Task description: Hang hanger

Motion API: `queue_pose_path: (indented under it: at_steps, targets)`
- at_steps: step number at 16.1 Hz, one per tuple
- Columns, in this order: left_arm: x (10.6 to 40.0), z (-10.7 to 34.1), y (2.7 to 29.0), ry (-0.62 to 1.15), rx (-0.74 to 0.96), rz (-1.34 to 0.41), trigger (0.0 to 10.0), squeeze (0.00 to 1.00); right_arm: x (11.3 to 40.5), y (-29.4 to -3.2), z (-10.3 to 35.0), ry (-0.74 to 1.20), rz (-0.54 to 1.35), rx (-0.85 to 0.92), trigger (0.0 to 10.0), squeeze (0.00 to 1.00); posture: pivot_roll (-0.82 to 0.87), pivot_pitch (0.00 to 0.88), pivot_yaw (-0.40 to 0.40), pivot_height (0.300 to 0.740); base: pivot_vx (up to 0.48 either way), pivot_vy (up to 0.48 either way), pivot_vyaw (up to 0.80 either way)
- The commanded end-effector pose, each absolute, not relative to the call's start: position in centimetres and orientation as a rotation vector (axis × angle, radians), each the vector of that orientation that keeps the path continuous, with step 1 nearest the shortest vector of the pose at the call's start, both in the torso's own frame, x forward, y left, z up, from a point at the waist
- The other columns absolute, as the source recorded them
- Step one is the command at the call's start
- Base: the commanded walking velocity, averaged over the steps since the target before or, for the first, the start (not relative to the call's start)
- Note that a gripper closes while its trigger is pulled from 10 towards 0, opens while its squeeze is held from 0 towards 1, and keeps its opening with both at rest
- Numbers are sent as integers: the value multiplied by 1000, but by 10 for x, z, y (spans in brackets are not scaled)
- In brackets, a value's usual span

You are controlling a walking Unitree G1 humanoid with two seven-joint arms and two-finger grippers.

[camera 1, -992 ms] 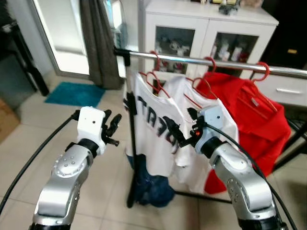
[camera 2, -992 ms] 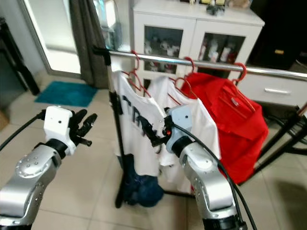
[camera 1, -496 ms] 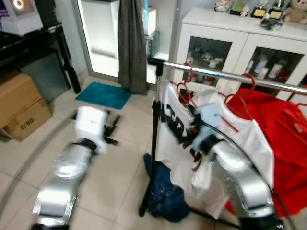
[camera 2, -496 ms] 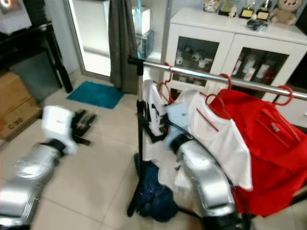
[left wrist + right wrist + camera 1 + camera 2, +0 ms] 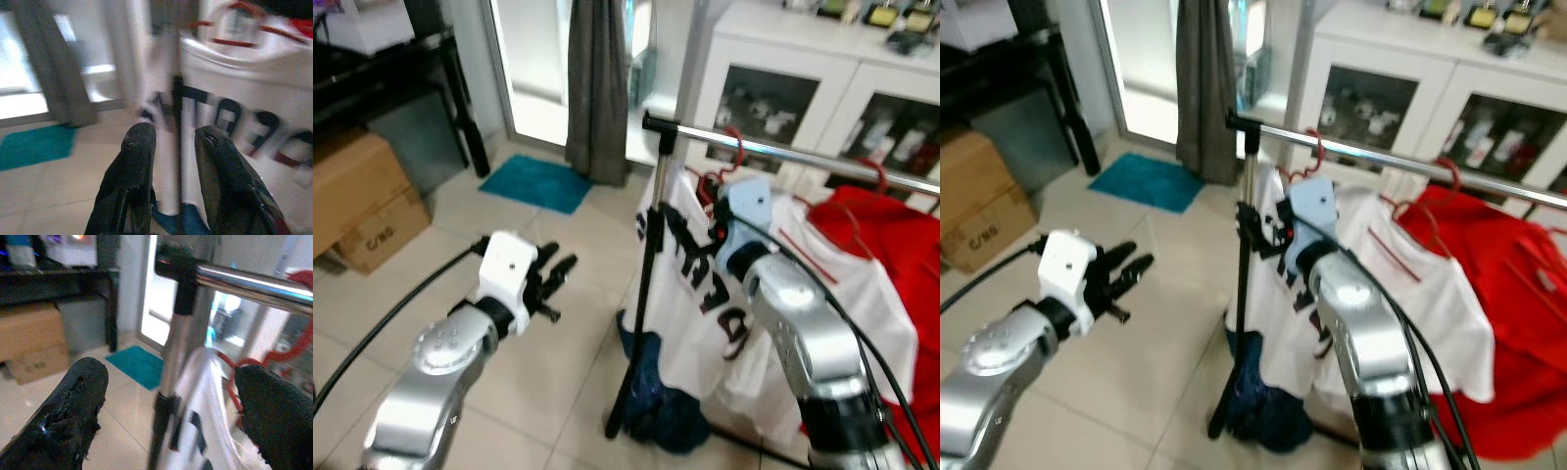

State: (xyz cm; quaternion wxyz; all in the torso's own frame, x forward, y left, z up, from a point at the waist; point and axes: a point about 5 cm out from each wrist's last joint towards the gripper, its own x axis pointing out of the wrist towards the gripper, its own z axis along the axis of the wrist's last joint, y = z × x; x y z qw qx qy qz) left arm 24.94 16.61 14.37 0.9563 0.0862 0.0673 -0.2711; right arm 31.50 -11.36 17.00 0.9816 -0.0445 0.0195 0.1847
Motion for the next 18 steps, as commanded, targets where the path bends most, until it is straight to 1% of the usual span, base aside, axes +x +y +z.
queue_pose_path:
  at_steps: [1,2,3,4,6,7,11,12,13,16,18]
  targets:
    - [246,148,164,152,168,-628,10000,0,327,-123,178,53,313,-111,10000,498,-34,0,-41,740,0,0,0]
    - [245,149,164,155,173,-647,10000,0,332,-125,178,71,297,-119,10000,106,-34,0,-41,740,0,0,0]
    - [244,149,163,157,170,-667,10000,0,335,-126,176,95,298,-126,10000,0,-33,0,-43,740,0,0,0]
    - [240,151,160,161,164,-722,10000,0,345,-128,172,154,304,-136,10000,0,-33,0,-43,740,0,0,0]
    - [237,152,158,167,160,-764,10000,0,360,-134,170,202,257,-167,10000,0,-28,0,-42,740,0,0,0]
    - [236,152,157,177,160,-785,10000,0,374,-140,170,243,225,-164,10000,0,-28,0,-42,740,0,0,0]
    - [235,152,156,184,159,-803,10000,0,390,-152,166,299,187,-89,10000,0,-26,0,-43,740,0,0,0]
    - [234,152,156,185,159,-805,10000,0,392,-155,164,312,178,-88,4588,0,-26,0,-43,740,0,0,0]
    - [234,152,156,187,157,-810,10000,0,395,-160,160,331,163,-79,0,0,-21,0,-43,740,0,0,0]
    - [233,152,155,191,157,-817,10000,0,398,-165,155,362,173,-22,0,0,-17,0,-46,740,0,0,0]
    - [232,151,156,195,158,-815,10000,0,398,-164,155,363,198,32,0,0,-17,0,-46,740,0,0,0]
